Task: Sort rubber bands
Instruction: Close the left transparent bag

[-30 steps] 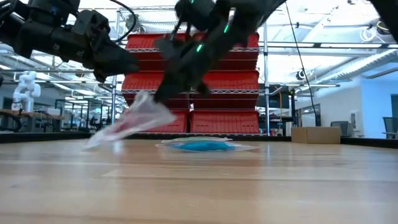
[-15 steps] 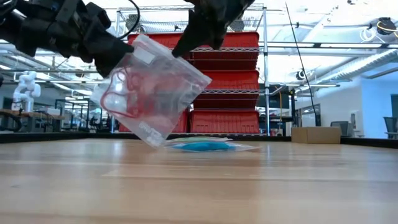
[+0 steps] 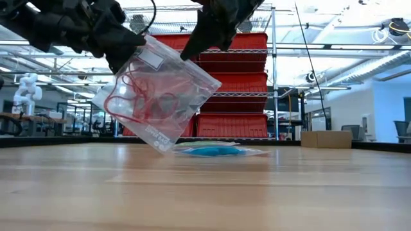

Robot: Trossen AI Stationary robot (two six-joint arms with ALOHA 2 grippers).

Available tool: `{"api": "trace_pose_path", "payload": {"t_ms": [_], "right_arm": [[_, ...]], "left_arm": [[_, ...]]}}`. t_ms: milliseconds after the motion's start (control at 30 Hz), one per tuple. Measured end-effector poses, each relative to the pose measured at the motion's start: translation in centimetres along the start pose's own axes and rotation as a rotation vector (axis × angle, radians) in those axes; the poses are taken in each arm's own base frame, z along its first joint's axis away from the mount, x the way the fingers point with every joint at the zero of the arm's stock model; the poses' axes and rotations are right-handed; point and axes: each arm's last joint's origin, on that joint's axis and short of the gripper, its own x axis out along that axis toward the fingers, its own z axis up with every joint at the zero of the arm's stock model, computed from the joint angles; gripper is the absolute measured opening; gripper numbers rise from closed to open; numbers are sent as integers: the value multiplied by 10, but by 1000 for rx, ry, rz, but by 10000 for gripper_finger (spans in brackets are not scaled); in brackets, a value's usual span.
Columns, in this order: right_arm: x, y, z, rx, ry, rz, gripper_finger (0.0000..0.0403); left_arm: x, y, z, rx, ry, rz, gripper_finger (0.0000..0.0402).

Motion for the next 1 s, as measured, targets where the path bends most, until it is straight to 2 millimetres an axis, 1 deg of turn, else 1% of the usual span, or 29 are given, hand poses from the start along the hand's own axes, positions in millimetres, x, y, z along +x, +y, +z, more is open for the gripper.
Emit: {"api": "trace_pose_path", "payload": {"t_ms": [100,367,567,800,900,1000], "right_arm": [[0,0,0,0,1,0,0],[0,0,-4,-7,41,1,0],[0,0,-5,-9,55,3,0],[-1,0,-5,-16,55,7,0],[-1,0,-5,19,55,6,1],[-1,0,-5,50,56,5,16]], "left_arm": [[5,1,0,-3,20,5,143],[8,-2,12,40,-14,-12,68],[8,-3,12,57,1,-52,12],[8,-3,11,89,3,-54,5],[8,-3,11,106,3,-53,3],[8,-3,11,115,3,-49,2]]}}
